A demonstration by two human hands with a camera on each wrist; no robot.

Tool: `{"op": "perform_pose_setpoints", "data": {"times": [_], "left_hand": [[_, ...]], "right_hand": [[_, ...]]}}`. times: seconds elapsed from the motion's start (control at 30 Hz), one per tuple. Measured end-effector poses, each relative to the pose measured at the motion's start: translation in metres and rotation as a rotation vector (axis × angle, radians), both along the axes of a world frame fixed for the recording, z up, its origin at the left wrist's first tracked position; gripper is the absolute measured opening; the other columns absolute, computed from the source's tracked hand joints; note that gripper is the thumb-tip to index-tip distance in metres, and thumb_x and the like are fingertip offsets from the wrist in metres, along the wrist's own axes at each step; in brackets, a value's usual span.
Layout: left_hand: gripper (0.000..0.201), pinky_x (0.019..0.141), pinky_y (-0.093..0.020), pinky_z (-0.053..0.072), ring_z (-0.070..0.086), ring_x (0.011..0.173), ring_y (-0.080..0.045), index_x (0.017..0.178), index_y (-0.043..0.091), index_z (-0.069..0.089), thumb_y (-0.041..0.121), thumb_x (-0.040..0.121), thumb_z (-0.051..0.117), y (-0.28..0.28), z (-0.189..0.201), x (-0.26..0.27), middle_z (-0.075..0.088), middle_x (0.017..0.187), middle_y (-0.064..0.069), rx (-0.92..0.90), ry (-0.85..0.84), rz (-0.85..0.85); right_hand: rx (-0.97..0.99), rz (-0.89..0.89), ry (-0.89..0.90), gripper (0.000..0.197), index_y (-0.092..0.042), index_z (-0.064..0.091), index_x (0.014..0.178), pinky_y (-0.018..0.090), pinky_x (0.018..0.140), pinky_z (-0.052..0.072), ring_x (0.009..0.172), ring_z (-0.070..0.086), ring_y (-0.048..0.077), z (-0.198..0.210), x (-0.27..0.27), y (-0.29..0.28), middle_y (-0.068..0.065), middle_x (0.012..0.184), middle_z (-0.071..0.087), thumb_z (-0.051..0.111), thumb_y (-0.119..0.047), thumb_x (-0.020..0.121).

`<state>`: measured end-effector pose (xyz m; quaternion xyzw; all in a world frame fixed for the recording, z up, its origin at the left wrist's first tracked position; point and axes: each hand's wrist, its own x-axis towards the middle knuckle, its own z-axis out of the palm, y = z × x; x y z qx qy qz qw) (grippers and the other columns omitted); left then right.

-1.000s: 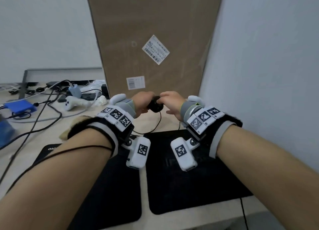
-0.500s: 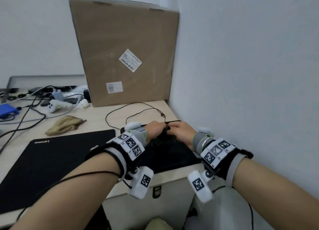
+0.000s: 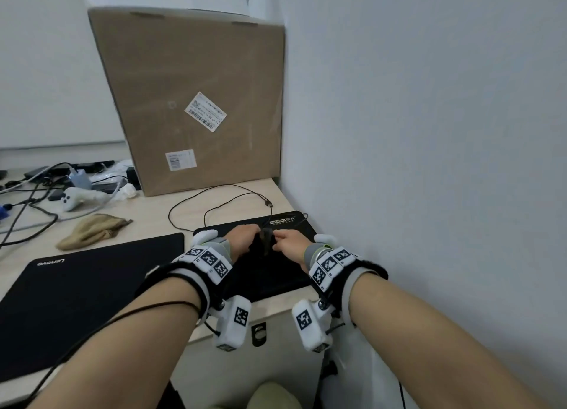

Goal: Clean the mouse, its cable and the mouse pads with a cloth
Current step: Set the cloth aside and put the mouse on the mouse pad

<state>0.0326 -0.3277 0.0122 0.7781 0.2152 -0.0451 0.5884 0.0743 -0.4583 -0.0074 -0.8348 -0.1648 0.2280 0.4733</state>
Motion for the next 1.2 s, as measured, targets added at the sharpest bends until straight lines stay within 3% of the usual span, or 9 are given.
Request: {"op": "perform_pose_setpoints", "data": {"times": [0.07, 0.23, 0.33, 0.43, 0.57, 0.7, 0.87, 1.0, 1.2], "left_hand": [[0.032, 0.054, -0.026, 0.031, 0.037, 0.056, -0.017, 0.063, 0.017, 0.044, 0.016, 0.095, 0.036, 0.002, 0.002, 0.001, 0.041, 0.063, -0.002, 0.035, 0.005, 0.004], [0.035, 0.071, -0.017, 0.038, 0.044, 0.082, -0.012, 0.067, 0.032, 0.036, 0.016, 0.099, 0.036, 0.006, -0.002, 0.007, 0.037, 0.074, 0.015, 0.097, 0.013, 0.032], [0.034, 0.068, -0.024, 0.037, 0.044, 0.075, -0.016, 0.067, 0.027, 0.039, 0.014, 0.099, 0.034, 0.008, -0.002, 0.009, 0.042, 0.075, 0.005, 0.156, 0.001, -0.028], [0.032, 0.080, -0.030, 0.036, 0.050, 0.099, -0.028, 0.071, 0.024, 0.041, 0.010, 0.098, 0.031, 0.008, -0.003, 0.007, 0.052, 0.105, -0.020, 0.122, 0.000, -0.047], [0.017, 0.067, -0.014, 0.036, 0.037, 0.137, -0.033, 0.106, 0.025, 0.037, 0.010, 0.098, 0.035, 0.016, -0.007, -0.002, 0.036, 0.149, -0.019, 0.110, -0.003, -0.029], [0.025, 0.067, -0.024, 0.045, 0.046, 0.131, -0.036, 0.118, 0.017, 0.047, 0.008, 0.096, 0.038, 0.020, -0.010, -0.009, 0.045, 0.142, -0.020, 0.098, 0.032, -0.016], [0.041, 0.089, -0.039, 0.050, 0.053, 0.124, -0.034, 0.138, 0.005, 0.040, 0.013, 0.098, 0.039, 0.017, -0.001, -0.020, 0.051, 0.117, -0.013, 0.039, 0.094, -0.041], [0.029, 0.082, -0.035, 0.050, 0.057, 0.101, -0.025, 0.127, 0.016, 0.042, 0.016, 0.099, 0.034, 0.007, 0.005, -0.024, 0.046, 0.118, -0.005, -0.024, 0.127, -0.072], [0.016, 0.083, -0.036, 0.050, 0.054, 0.102, -0.022, 0.094, 0.020, 0.049, 0.012, 0.100, 0.036, 0.002, 0.011, -0.024, 0.045, 0.118, -0.005, -0.026, 0.129, -0.055]], "right_hand": [[-0.035, 0.015, -0.008, 0.045, -0.013, 0.057, 0.129, 0.033, 0.103, 0.041, 0.117, 0.056, 0.028, 0.000, 0.003, 0.005, 0.013, 0.126, 0.061, 0.046, 0.000, 0.087], [-0.246, 0.079, -0.041, 0.063, -0.025, 0.043, 0.138, 0.042, 0.113, 0.033, 0.138, 0.035, 0.030, -0.018, 0.023, 0.023, 0.014, 0.144, 0.045, 0.050, -0.024, 0.076], [-0.301, 0.090, -0.061, 0.065, -0.023, 0.037, 0.143, 0.041, 0.115, 0.029, 0.141, 0.030, 0.030, -0.023, 0.032, 0.028, 0.013, 0.148, 0.040, 0.051, -0.026, 0.080], [-0.293, 0.097, -0.071, 0.060, -0.020, 0.034, 0.146, 0.038, 0.116, 0.027, 0.140, 0.033, 0.027, -0.013, 0.026, 0.026, 0.008, 0.150, 0.039, 0.049, -0.020, 0.088], [-0.327, 0.121, -0.112, 0.059, -0.017, 0.028, 0.149, 0.034, 0.114, 0.030, 0.139, 0.036, 0.025, -0.004, 0.020, 0.023, 0.009, 0.151, 0.036, 0.044, -0.012, 0.093], [-0.360, 0.125, -0.208, 0.055, -0.015, 0.035, 0.144, 0.030, 0.107, 0.036, 0.132, 0.045, 0.025, 0.002, 0.009, 0.013, 0.010, 0.142, 0.048, 0.050, -0.010, 0.092], [-0.509, 0.082, -0.315, 0.037, -0.013, 0.055, 0.126, 0.035, 0.100, 0.046, 0.112, 0.059, 0.026, 0.007, 0.010, 0.015, 0.009, 0.123, 0.063, 0.051, -0.014, 0.089], [-0.567, 0.055, -0.353, 0.039, -0.021, 0.058, 0.124, 0.032, 0.100, 0.046, 0.115, 0.058, 0.022, 0.008, 0.013, 0.010, 0.002, 0.126, 0.062, 0.052, -0.016, 0.086], [-0.507, 0.046, -0.295, 0.041, -0.022, 0.057, 0.128, 0.032, 0.107, 0.041, 0.122, 0.054, 0.021, 0.005, 0.014, 0.003, 0.001, 0.132, 0.059, 0.050, -0.019, 0.088]]}}
